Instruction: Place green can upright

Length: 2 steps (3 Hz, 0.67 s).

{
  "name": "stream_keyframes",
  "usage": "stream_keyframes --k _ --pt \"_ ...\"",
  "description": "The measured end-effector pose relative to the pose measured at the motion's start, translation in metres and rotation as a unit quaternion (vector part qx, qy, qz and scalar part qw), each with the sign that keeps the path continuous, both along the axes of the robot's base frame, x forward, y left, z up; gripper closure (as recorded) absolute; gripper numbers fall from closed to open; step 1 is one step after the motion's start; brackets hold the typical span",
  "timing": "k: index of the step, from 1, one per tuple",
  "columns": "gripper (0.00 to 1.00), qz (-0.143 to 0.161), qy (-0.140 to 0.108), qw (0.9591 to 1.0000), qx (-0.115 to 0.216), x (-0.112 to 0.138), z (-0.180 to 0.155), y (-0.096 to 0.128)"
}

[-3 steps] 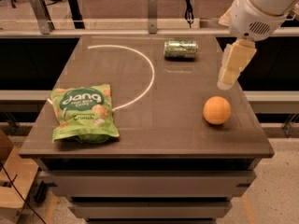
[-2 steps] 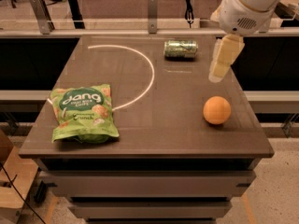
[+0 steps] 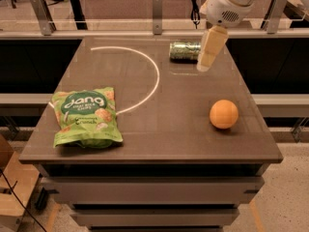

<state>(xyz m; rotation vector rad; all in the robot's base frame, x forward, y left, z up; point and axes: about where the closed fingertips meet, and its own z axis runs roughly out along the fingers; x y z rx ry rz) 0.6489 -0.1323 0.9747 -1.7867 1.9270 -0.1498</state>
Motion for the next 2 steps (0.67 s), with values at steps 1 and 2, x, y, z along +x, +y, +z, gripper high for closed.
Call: stream_keyframes --k 1,2 --pt "0.0 -0.003 0.016 0.9998 -0.008 -0.001 -0.011 0.001" --pt "0.0 -0.012 0.013 0.9997 -0.013 0.013 -0.025 0.003"
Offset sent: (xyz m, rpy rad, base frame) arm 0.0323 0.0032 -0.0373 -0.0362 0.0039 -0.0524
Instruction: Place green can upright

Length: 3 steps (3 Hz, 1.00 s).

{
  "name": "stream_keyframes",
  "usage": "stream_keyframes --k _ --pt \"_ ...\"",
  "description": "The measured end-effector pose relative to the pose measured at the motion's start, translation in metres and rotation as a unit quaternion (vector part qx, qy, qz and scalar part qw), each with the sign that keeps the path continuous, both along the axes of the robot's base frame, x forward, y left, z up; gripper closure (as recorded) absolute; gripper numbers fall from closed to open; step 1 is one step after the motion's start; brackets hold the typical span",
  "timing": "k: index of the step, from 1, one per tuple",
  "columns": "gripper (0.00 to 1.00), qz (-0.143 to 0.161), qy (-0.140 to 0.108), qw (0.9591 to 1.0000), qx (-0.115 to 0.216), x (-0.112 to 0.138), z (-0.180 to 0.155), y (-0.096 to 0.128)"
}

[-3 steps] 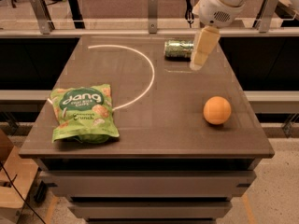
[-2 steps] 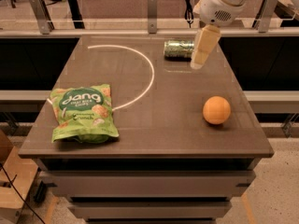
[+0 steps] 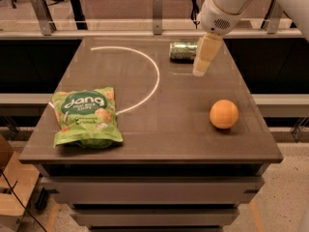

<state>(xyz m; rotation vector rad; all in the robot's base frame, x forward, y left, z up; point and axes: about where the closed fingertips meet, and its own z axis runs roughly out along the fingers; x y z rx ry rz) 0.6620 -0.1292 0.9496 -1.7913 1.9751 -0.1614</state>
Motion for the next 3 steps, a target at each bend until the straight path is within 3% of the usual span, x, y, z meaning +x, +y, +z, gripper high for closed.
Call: stream_keyframes --k 2,3 --pt "0.0 -0.011 -0.032 0.9991 -0.026 0.044 -0.025 -0.01" --pt "0.0 -0.009 -0.032 0.9989 -0.032 0.063 -0.038 -0.015"
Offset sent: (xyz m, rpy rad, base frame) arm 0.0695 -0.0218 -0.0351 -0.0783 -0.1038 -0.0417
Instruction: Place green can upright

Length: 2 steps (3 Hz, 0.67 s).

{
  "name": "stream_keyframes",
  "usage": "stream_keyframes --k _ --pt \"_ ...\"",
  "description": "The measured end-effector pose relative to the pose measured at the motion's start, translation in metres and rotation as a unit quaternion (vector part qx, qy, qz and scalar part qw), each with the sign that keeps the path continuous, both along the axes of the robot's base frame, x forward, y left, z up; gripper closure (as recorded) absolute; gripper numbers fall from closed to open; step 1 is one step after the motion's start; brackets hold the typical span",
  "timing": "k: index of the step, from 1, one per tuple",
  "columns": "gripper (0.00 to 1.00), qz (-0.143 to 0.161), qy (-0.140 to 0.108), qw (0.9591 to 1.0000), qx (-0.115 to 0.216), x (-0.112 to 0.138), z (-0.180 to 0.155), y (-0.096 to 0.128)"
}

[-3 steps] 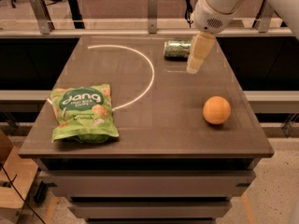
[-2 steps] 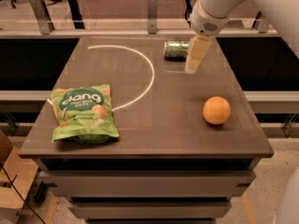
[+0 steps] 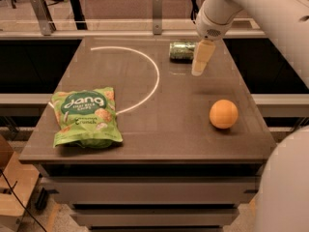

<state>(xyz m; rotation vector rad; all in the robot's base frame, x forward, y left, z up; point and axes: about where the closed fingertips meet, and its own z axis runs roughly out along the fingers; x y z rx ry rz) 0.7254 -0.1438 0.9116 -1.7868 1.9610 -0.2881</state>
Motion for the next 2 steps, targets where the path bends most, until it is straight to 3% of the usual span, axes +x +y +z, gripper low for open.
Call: stream_keyframes --k 2 --pt "0.0 0.03 0.013 0.9994 -0.01 0.032 -0.023 0.013"
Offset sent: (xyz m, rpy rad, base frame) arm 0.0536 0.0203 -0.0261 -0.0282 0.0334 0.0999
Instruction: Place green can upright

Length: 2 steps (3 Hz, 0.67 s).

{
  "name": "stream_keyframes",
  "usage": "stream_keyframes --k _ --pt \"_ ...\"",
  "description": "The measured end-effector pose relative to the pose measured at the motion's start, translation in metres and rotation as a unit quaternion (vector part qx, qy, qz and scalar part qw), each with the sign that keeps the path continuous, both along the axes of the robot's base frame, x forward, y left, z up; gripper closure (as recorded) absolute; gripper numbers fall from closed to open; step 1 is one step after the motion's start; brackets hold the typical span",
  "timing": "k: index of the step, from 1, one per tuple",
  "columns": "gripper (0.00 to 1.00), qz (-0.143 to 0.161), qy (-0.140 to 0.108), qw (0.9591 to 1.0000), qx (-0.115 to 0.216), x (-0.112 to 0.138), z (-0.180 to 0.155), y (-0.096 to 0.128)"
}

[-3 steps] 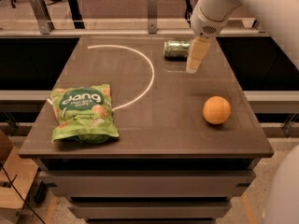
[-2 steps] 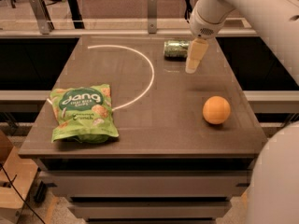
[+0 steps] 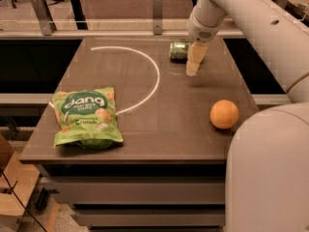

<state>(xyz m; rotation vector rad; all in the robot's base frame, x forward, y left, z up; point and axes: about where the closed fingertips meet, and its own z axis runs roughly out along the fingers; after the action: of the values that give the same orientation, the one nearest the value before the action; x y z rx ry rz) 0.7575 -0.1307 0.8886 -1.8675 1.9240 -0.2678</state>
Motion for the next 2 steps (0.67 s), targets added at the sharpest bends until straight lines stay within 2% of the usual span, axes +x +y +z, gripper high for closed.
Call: stream_keyframes --k 2 --pt "0.0 0.024 0.018 0.9995 -0.002 0.021 -0.019 0.016"
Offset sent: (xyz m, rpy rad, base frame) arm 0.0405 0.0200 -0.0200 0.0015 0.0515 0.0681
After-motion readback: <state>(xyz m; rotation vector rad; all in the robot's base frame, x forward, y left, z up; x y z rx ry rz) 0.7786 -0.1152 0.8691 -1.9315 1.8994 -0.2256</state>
